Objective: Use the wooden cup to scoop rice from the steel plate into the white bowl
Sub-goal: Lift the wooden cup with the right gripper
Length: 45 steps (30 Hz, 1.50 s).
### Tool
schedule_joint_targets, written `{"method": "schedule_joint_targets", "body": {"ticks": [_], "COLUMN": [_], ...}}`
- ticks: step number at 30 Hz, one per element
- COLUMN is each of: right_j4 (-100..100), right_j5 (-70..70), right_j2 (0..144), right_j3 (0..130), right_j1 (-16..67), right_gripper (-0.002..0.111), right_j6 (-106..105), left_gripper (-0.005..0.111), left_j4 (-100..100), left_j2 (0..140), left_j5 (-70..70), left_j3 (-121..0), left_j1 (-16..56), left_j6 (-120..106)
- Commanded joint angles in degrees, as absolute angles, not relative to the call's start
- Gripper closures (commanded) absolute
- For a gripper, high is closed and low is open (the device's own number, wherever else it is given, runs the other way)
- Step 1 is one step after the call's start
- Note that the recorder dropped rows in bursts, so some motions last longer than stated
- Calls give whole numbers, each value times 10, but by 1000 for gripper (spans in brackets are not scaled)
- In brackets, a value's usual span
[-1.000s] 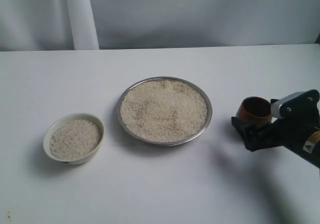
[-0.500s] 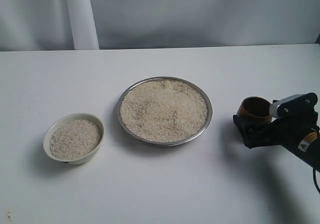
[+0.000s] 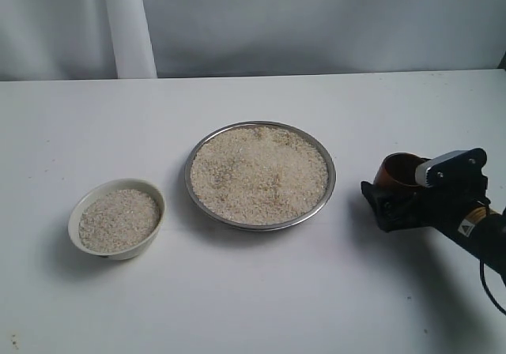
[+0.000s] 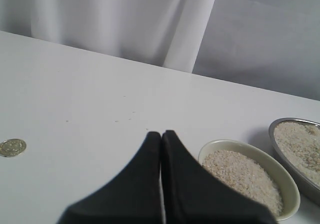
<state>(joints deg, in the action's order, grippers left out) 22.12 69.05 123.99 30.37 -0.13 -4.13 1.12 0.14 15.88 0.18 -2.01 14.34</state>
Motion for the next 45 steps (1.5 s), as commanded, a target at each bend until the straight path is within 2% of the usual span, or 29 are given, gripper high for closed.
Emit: {"method": "schedule_joint_targets", "body": {"ticks": [1,9,12,16,22,26,38,45], "right_j4": [237,241,264,268,268,268,301,309], "right_j5": [693,694,694,694,690,690,676,499], "right_j2": [1251,1265,1265,1265,1263,1263,1191,1048], "right_j3": [327,341,341,341,341,341,341,341], "right_j1": [-5,-5,-5,-5,-5,-5,-5,-5], "right_gripper": [3,3,7,26,64,77,79,79], "right_j6": [-27,-19,-19,-16,-12,-12,30,44], "left_gripper": [107,107,107,107,107,107,107,107], "left_j4": [10,10,10,10,10,10,10,10], "left_j2": [0,0,0,0,0,0,0,0], "left_j5": [153,153,153,153,153,153,153,153], "left_j3": [0,0,0,0,0,0,0,0], "left_j1": [-17,-17,-17,-17,-17,-17,-17,-17], "left_j6": [146,146,146,146,146,146,146,146]}}
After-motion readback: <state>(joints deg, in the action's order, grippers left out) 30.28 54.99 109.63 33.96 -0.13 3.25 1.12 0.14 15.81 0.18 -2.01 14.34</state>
